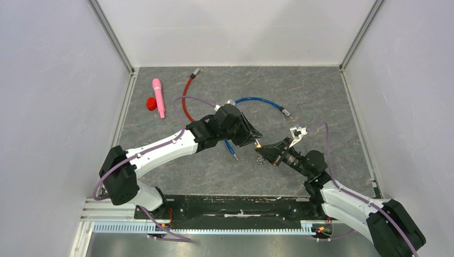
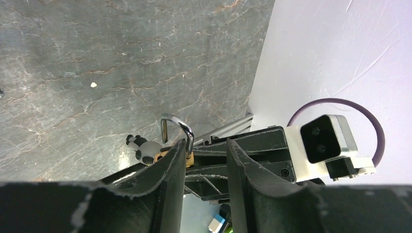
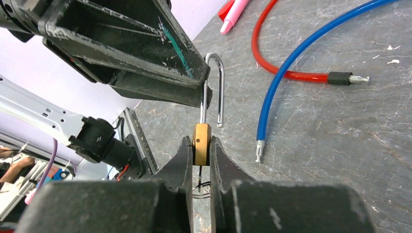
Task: Unlock with the key
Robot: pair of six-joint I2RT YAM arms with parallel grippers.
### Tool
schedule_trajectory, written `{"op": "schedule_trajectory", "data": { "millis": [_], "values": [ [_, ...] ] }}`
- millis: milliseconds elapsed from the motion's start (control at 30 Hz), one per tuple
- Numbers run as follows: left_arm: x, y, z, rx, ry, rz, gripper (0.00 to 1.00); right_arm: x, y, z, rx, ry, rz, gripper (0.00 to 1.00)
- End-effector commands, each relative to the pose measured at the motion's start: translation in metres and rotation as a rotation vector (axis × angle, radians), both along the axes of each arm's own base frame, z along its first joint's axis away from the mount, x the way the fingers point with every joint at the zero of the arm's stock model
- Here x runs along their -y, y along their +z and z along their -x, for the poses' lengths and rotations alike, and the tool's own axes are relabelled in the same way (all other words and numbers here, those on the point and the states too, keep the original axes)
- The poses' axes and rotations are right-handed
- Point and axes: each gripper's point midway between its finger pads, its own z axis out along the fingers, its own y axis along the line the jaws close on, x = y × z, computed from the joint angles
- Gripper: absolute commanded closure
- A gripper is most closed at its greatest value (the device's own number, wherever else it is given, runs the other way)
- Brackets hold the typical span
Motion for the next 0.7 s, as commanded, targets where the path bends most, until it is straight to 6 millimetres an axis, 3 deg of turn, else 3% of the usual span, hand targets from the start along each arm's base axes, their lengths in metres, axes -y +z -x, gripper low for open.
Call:
{"op": "schedule_trajectory", "data": {
  "millis": [0, 100, 233, 300, 400, 567, 667],
  "values": [
    [0.016, 0.028, -0.007, 0.082, -0.060, 0.084, 0.61, -0.006, 0.031, 0.007, 0.070, 0.057, -0.083, 1.00],
    [0.016, 0.035, -0.011, 0.157, -0.073, 0.108, 0.66, -0.008, 0.031, 0.013, 0.046, 0.090, -0.115, 1.00],
    [0.017, 0.050, -0.011, 0.293, -0.110, 0.202, 0.82, -0.011, 0.034, 0.023, 0.008, 0.141, -0.169, 1.00],
    [0.016, 0.056, -0.010, 0.329, -0.122, 0.239, 0.84, -0.011, 0.037, 0.027, -0.001, 0.163, -0.201, 1.00],
    [0.007, 0.054, -0.007, 0.340, -0.133, 0.198, 0.75, -0.011, 0.035, 0.025, -0.005, 0.151, -0.192, 1.00],
    [-0.014, 0.050, -0.007, 0.376, -0.114, 0.138, 0.49, -0.010, 0.034, 0.018, 0.015, 0.125, -0.148, 1.00],
    [-0.026, 0.037, -0.008, 0.338, -0.096, 0.097, 0.41, -0.010, 0.035, 0.018, 0.020, 0.123, -0.142, 1.00]
  ]
}}
